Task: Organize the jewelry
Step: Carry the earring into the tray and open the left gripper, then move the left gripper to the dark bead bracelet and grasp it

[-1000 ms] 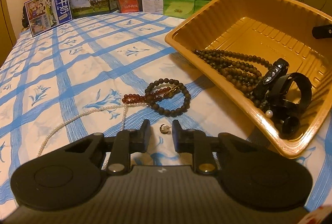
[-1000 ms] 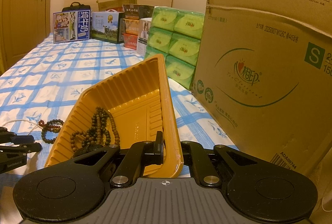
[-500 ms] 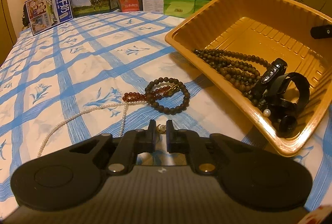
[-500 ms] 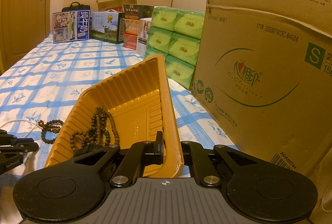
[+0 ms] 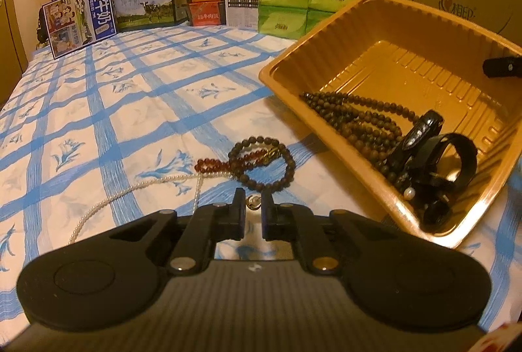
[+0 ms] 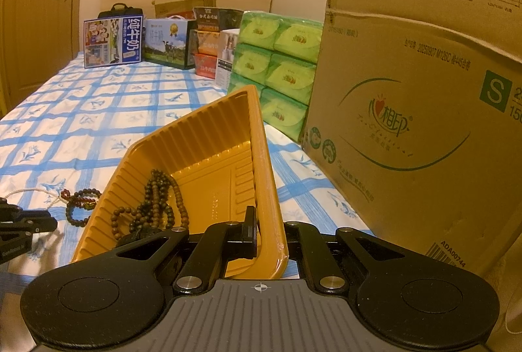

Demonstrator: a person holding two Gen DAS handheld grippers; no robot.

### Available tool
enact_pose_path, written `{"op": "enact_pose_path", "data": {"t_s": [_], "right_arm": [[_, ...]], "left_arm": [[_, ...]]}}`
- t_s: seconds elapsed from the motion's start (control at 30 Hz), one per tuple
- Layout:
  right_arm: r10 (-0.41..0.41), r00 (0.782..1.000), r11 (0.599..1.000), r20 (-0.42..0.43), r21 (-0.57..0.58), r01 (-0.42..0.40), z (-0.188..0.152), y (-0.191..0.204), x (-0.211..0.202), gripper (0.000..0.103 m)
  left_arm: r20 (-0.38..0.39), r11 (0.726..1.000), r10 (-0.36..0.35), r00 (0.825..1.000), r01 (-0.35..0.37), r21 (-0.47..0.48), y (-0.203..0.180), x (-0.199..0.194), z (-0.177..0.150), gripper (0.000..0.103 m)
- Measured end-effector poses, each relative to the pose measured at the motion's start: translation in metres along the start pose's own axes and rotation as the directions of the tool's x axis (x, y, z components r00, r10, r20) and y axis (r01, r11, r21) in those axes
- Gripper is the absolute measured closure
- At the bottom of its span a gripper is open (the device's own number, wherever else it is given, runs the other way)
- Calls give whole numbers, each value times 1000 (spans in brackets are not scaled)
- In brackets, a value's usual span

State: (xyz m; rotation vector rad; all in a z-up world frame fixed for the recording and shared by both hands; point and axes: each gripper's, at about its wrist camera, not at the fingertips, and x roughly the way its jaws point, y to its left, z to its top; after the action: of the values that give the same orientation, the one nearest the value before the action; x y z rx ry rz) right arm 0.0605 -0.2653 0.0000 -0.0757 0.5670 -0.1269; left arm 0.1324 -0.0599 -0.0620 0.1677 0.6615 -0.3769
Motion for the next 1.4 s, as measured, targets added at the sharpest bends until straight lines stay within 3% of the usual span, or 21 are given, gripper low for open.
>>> {"op": "enact_pose_path", "data": {"t_s": [0.5, 1.03, 1.07, 1.1, 1.17, 1.4], "right_arm": [[2, 1000, 1000, 1, -1, -2, 1, 0, 0, 97], [0, 1000, 1000, 2, 1, 0, 3, 2, -1, 97], [1, 1000, 1000, 1, 1, -1, 3, 2, -1, 97], [1, 1000, 1000, 1, 1, -1, 3, 2, -1, 97], [1, 1000, 1000, 1, 1, -1, 3, 2, -1, 97], [0, 1000, 1000, 2, 0, 0, 3, 2, -1, 97]], "left_arm": [[88, 994, -111, 990, 111, 10, -33, -16, 36, 95], [72, 983, -184, 980, 181, 43, -67, 8, 55, 94], [68, 983, -183, 981, 180, 47, -68, 10, 55, 93], [70, 983, -182, 981, 179, 49, -69, 10, 55, 82], [73, 982, -186, 980, 182, 49, -68, 9, 53, 74], [76, 988, -154, 985, 152, 26, -54, 1, 43, 74]]}}
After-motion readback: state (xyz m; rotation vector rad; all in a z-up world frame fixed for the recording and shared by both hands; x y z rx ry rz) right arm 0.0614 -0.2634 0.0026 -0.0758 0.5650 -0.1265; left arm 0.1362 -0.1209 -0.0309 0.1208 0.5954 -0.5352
